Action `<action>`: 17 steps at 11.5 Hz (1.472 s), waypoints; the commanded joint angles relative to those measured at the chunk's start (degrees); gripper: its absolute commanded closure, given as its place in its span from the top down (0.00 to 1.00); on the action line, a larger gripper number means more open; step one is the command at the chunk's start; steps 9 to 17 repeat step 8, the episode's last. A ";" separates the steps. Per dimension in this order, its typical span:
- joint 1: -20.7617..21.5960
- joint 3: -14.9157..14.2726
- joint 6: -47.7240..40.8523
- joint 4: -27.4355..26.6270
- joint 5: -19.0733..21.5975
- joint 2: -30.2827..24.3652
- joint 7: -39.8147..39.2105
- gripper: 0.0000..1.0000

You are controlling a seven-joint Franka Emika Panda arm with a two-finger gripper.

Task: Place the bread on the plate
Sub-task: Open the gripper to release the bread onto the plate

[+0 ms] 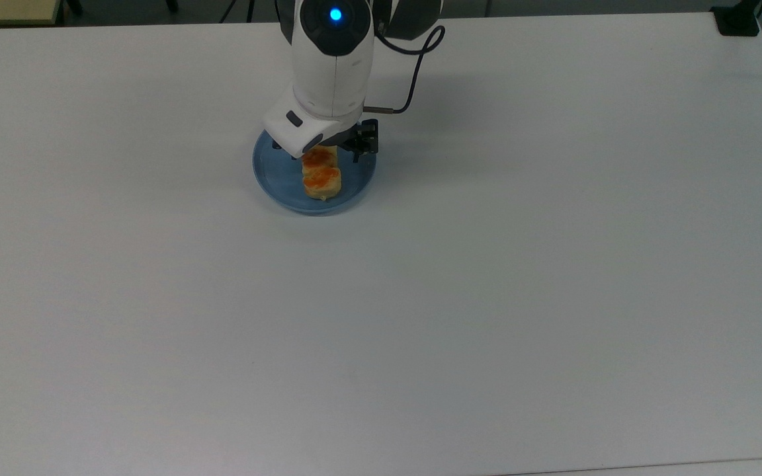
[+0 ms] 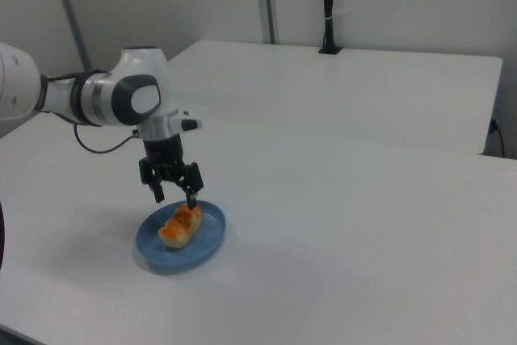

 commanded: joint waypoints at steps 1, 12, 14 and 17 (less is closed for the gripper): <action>-2.40 2.67 -8.78 7.02 0.14 -6.82 2.76 1.00; -13.93 12.72 -18.83 16.26 -0.48 -11.42 2.58 1.00; -13.93 12.72 -18.83 16.26 -0.48 -11.42 2.58 1.00; -13.93 12.72 -18.83 16.26 -0.48 -11.42 2.58 1.00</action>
